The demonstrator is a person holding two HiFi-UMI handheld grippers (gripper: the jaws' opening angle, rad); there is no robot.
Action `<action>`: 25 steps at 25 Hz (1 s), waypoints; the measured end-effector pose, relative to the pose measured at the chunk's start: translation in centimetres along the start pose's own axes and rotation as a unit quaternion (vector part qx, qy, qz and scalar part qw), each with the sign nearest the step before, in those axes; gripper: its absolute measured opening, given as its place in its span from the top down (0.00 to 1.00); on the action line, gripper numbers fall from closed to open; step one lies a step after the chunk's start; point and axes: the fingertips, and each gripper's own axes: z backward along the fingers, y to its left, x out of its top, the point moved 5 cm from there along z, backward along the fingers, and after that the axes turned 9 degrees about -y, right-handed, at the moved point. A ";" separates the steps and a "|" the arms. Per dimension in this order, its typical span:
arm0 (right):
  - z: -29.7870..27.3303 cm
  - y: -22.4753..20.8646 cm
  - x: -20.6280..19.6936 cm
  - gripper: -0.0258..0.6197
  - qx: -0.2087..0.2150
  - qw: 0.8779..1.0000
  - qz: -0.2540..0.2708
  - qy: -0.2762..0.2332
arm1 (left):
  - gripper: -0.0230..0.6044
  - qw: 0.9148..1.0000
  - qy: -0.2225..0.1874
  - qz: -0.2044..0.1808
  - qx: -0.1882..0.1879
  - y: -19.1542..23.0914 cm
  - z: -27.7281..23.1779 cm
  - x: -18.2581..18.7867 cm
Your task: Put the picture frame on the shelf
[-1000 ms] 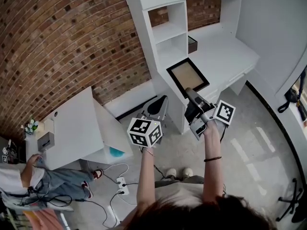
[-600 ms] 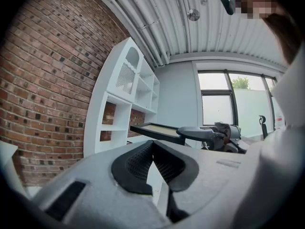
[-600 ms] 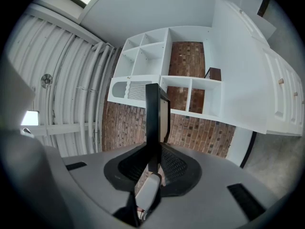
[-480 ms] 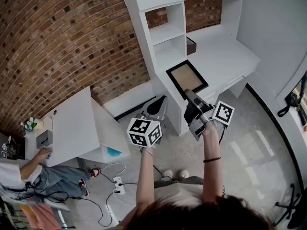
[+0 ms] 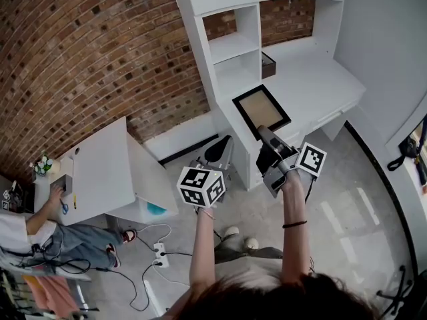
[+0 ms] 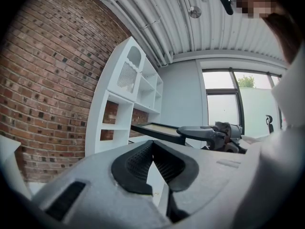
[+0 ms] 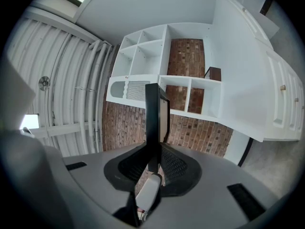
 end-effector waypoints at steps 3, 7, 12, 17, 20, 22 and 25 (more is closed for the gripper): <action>-0.6 -0.1 0.3 0.85 0.002 1.000 0.004 0.007 | 0.95 1.000 0.001 -0.001 0.002 0.2 -0.6 -0.1; -1.8 -0.4 0.7 0.85 0.002 1.000 0.001 0.006 | 0.95 1.000 0.005 -0.003 -0.002 0.9 -1.7 0.0; -2.4 -1.9 1.2 0.85 0.004 1.000 0.006 0.002 | 0.95 1.000 0.000 -0.005 -0.004 2.0 -2.6 -0.9; -4.2 -3.1 2.4 0.85 0.003 1.000 0.008 -0.004 | 0.95 1.000 0.002 -0.003 -0.011 3.5 -5.1 -1.4; -6.1 -3.9 3.6 0.85 -0.004 1.000 0.007 -0.005 | 0.95 1.000 0.006 0.000 -0.014 5.0 -7.3 -1.3; -7.0 -4.3 4.2 0.85 -0.006 1.000 0.009 -0.007 | 0.95 1.000 0.008 0.001 -0.018 5.6 -8.4 -1.4; -8.2 -4.9 4.9 0.85 -0.003 1.000 0.008 -0.011 | 0.95 1.000 0.007 0.001 -0.026 6.4 -9.8 -1.7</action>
